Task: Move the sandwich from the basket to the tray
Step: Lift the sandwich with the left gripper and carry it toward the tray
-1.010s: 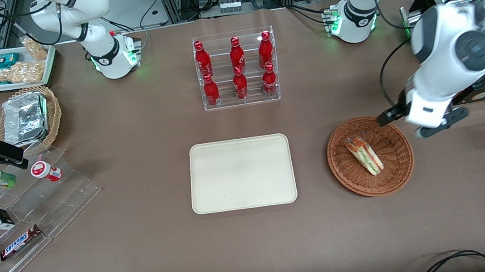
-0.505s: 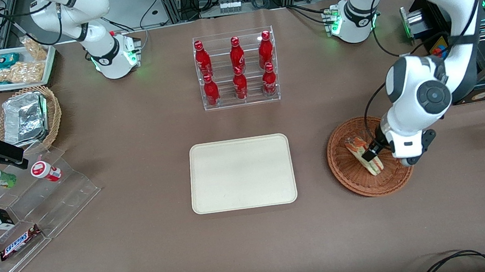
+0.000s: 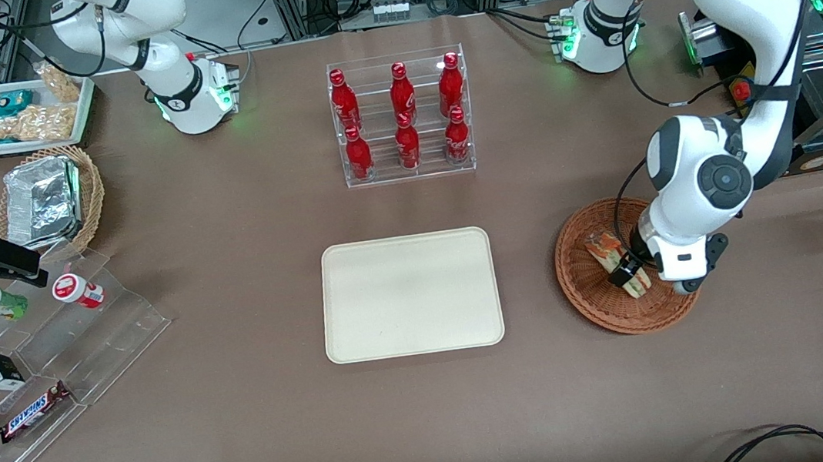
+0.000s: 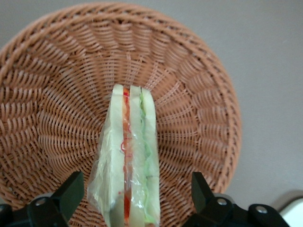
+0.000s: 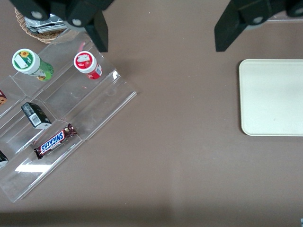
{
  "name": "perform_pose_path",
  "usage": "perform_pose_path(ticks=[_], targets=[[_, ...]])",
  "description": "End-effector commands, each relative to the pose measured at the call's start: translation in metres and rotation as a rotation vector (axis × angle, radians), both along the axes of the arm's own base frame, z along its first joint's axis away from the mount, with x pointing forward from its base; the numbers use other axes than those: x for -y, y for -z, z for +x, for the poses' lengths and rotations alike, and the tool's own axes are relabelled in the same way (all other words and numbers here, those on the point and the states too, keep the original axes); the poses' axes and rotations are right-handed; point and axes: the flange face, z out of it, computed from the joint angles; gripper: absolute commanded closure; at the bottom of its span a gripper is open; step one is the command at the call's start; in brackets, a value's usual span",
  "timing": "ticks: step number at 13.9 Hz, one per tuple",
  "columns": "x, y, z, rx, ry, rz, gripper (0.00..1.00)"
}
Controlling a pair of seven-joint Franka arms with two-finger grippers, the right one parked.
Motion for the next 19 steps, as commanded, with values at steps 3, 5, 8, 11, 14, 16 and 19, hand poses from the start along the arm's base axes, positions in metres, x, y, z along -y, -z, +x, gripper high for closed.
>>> perform_pose_path(ticks=[3,5,8,11,14,16,19], targets=[[0.003,0.033,-0.005,-0.036,0.005,0.010,0.01],[0.003,0.033,-0.006,-0.050,0.010,0.015,0.55],[0.000,0.033,-0.012,-0.118,0.015,0.033,0.91],[-0.003,-0.005,-0.014,-0.145,0.049,0.053,0.94],[0.040,-0.078,-0.008,-0.200,0.187,0.087,0.95],[0.091,-0.113,-0.020,-0.256,0.287,0.125,0.95],[0.190,-0.127,-0.050,-0.219,0.472,0.113,0.95]])
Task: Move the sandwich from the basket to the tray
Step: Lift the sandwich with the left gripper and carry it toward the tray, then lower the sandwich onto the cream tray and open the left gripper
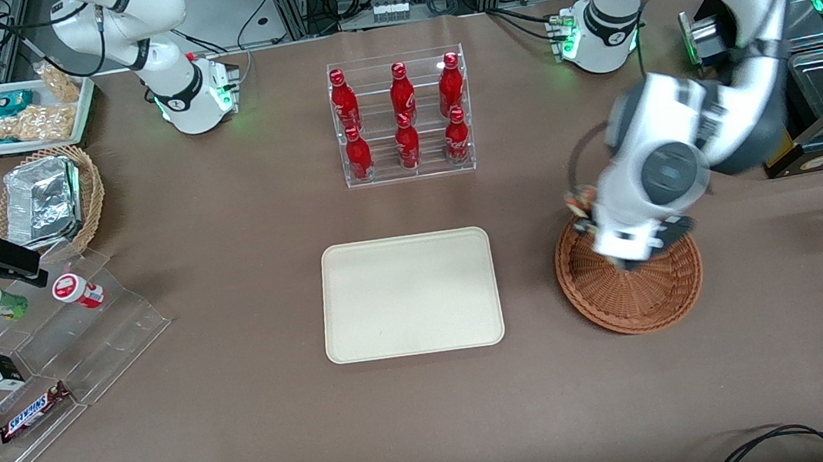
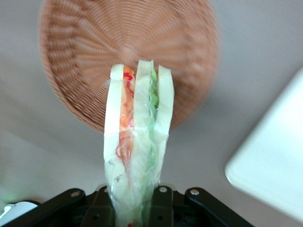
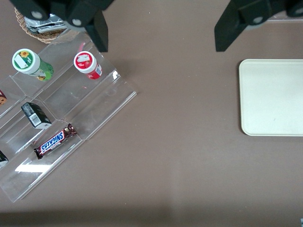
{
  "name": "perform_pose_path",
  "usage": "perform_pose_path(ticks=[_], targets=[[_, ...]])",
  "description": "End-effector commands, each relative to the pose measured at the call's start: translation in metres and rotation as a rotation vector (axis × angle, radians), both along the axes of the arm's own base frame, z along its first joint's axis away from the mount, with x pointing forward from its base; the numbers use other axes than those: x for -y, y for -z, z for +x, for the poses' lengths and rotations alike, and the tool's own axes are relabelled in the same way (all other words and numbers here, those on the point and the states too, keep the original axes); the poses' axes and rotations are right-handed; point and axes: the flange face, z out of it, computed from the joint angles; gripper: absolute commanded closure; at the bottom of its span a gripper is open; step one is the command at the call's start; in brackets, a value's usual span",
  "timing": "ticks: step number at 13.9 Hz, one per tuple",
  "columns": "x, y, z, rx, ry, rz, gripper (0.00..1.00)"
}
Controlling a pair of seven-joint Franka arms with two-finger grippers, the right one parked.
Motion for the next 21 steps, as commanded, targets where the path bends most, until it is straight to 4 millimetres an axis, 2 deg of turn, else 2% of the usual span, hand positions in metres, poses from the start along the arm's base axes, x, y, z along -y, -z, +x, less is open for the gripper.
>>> perform_pose_path(ticks=[1,2,5,6,7,8,10,12,14,15,16,17,20,21], targets=[[0.096,0.009,-0.031,-0.006,0.172,-0.001,0.96],[0.133,0.018,-0.040,-0.011,0.219,-0.014,0.96],[0.219,0.053,-0.049,-0.002,0.318,-0.067,0.93],[0.236,0.066,-0.044,0.014,0.328,-0.095,0.91],[0.255,0.085,-0.044,0.042,0.337,-0.129,0.85],[0.268,0.100,-0.040,0.081,0.336,-0.167,0.85],[0.279,0.127,-0.036,0.123,0.336,-0.214,0.85],[0.279,0.142,-0.033,0.120,0.357,-0.220,0.85],[0.277,0.149,-0.032,0.112,0.379,-0.221,0.84],[0.277,0.156,-0.032,0.105,0.379,-0.217,0.79],[0.277,0.163,-0.032,0.104,0.378,-0.217,0.69],[0.280,0.162,-0.030,0.118,0.366,-0.226,0.46],[0.278,0.154,-0.027,0.133,0.321,-0.224,0.38],[0.277,0.149,-0.026,0.132,0.314,-0.221,0.30]])
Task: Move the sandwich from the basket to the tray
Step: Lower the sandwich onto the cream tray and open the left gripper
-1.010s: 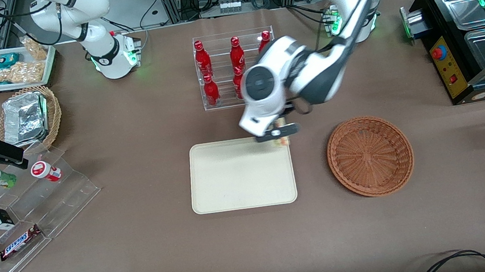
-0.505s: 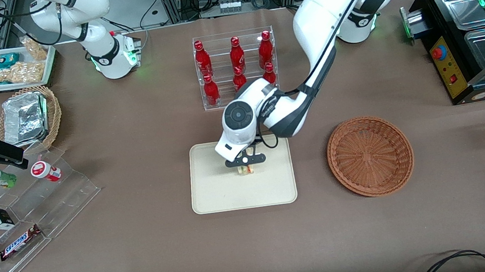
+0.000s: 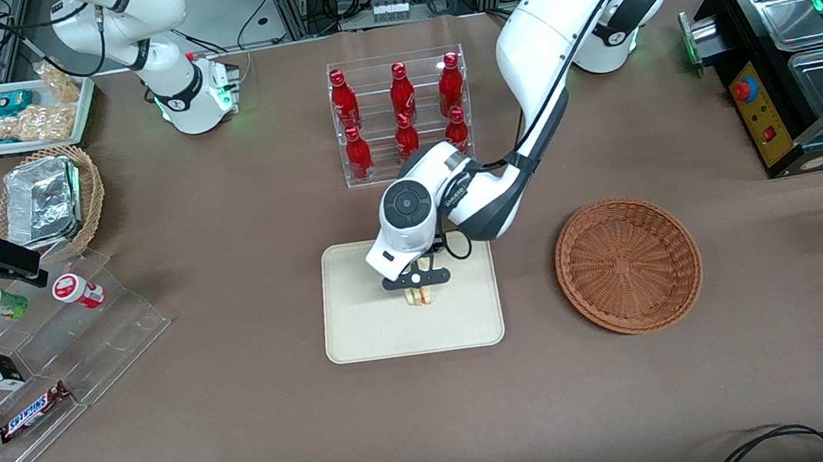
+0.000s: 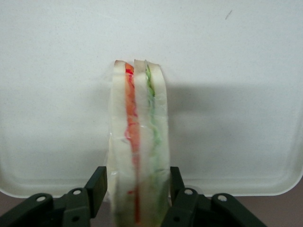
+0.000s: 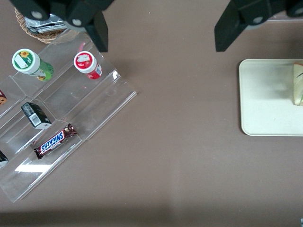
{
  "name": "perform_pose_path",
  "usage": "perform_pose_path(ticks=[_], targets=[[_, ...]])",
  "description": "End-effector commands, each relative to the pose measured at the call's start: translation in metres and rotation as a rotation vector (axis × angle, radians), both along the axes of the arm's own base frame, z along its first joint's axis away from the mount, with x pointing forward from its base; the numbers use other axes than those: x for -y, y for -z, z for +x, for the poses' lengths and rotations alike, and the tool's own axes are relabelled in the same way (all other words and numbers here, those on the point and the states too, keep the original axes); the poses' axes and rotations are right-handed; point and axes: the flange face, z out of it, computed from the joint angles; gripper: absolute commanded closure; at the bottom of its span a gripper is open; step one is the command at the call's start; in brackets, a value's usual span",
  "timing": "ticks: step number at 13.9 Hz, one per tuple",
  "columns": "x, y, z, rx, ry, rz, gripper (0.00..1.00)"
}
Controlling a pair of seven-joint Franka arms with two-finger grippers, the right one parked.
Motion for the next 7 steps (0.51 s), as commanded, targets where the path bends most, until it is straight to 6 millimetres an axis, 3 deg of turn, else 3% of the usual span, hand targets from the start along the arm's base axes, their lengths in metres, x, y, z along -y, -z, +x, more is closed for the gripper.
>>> perform_pose_path(ticks=[1,2,3,5,7], targets=[[0.001,-0.025,0.006,0.023,-0.027,0.008,0.21],[-0.005,-0.040,0.006,0.013,-0.032,0.028,0.06],[-0.013,-0.070,0.005,0.001,-0.035,0.053,0.00],[-0.029,-0.139,-0.004,0.004,-0.024,0.082,0.00],[-0.080,-0.190,0.005,-0.017,-0.091,0.143,0.00]])
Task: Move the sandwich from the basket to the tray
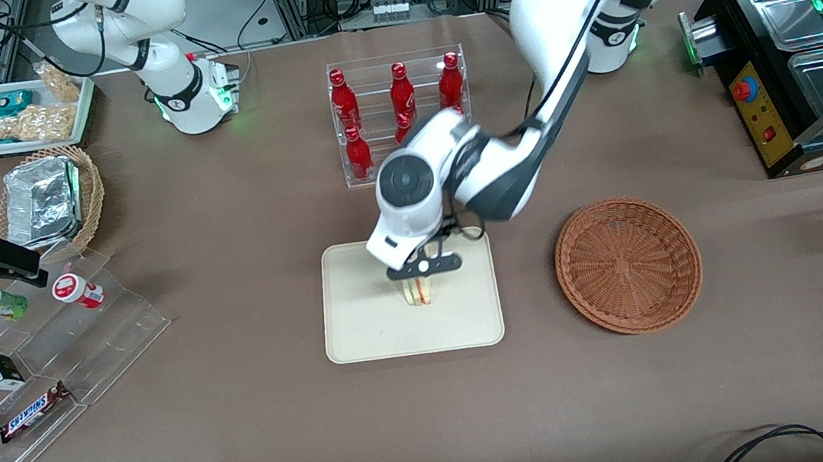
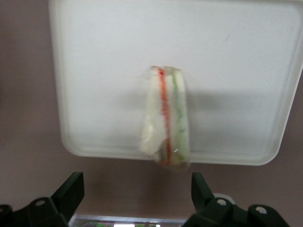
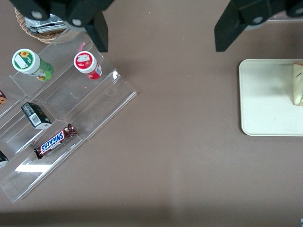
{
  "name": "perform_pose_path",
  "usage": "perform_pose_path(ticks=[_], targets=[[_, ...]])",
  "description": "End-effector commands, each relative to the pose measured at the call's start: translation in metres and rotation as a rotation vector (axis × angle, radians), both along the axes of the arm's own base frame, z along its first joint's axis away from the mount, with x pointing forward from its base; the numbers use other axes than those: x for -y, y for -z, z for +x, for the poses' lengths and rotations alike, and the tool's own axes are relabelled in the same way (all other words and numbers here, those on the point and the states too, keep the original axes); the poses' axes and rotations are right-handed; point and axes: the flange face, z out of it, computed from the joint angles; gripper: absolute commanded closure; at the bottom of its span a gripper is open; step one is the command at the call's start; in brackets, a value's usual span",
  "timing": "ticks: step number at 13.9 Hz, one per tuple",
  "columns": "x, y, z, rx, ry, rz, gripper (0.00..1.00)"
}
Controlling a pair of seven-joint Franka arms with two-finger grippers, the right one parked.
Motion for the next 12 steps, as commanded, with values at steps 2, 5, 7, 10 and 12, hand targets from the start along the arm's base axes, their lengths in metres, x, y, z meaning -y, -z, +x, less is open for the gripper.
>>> perform_pose_path(ticks=[2,5,7,10,12], targets=[[-0.104,-0.107,-0.004,-0.021,-0.064,0.081,0.00],[-0.207,-0.178,-0.006,-0.098,-0.028,0.129,0.00],[-0.279,-0.209,-0.001,-0.145,0.026,0.115,0.00],[-0.343,-0.230,0.006,-0.153,0.064,0.088,0.00],[-0.383,-0.236,0.013,-0.150,0.020,0.050,0.00]])
